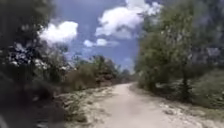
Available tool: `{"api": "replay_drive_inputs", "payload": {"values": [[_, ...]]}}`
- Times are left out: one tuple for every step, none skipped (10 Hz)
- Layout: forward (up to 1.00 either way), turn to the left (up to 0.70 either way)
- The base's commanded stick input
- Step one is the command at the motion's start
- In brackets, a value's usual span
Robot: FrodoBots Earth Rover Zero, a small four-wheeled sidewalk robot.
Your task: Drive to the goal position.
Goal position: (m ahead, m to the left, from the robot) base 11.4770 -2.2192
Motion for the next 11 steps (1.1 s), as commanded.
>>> {"api": "replay_drive_inputs", "payload": {"values": [[1.0,0.0],[1.0,0.0],[1.0,0.0],[1.0,0.0],[1.0,0.0],[1.0,0.0],[1.0,0.0],[1.0,0.0],[1.0,0.0],[1.0,0.0],[1.0,0.28]]}}
